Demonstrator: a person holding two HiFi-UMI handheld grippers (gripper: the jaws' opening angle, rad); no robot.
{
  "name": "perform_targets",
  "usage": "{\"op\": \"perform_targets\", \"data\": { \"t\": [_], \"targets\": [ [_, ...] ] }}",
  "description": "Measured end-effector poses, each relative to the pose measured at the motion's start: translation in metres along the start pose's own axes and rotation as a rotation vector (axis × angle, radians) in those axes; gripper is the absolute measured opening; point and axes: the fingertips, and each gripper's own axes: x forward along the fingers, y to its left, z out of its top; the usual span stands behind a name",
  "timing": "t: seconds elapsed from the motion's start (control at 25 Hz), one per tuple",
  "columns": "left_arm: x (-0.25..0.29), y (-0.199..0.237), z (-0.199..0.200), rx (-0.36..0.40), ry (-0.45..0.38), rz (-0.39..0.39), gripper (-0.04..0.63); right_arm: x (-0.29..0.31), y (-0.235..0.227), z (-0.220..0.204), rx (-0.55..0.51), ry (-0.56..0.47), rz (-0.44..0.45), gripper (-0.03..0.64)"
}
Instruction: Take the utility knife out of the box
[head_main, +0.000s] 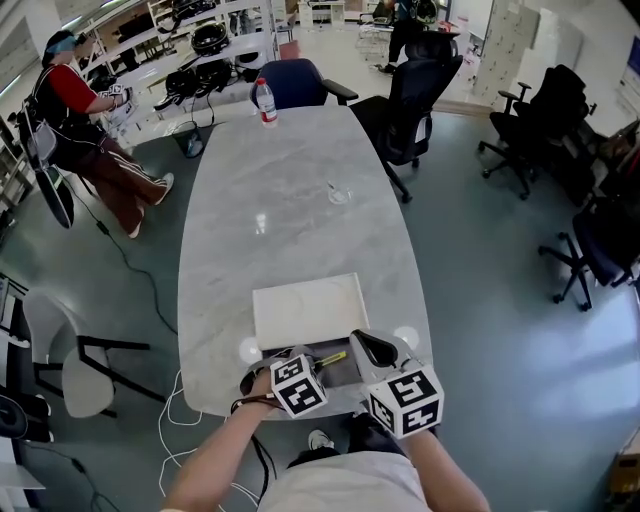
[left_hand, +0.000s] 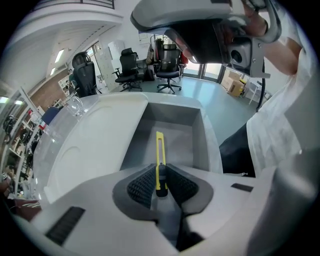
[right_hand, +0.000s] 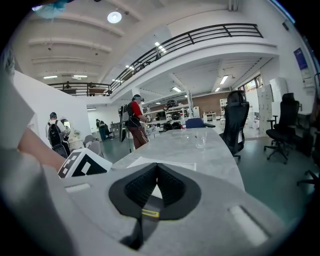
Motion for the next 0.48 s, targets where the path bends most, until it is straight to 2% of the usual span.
{"op": "perform_targets", "data": {
  "t": [0.28,0.48],
  "targets": [
    [-0.015,-0.003,0.015,0.002,-0.053,0.046,0.061,-0.009,0.002,0.0,-0.002,-0.012,-0.007,0.005],
    [-0.04,0.002,0.03,-0.038,-0.131,0.106,0.061,-0.02,0.002,0.002,0.0,-0.023,-0.015,0.005]
  ]
}}
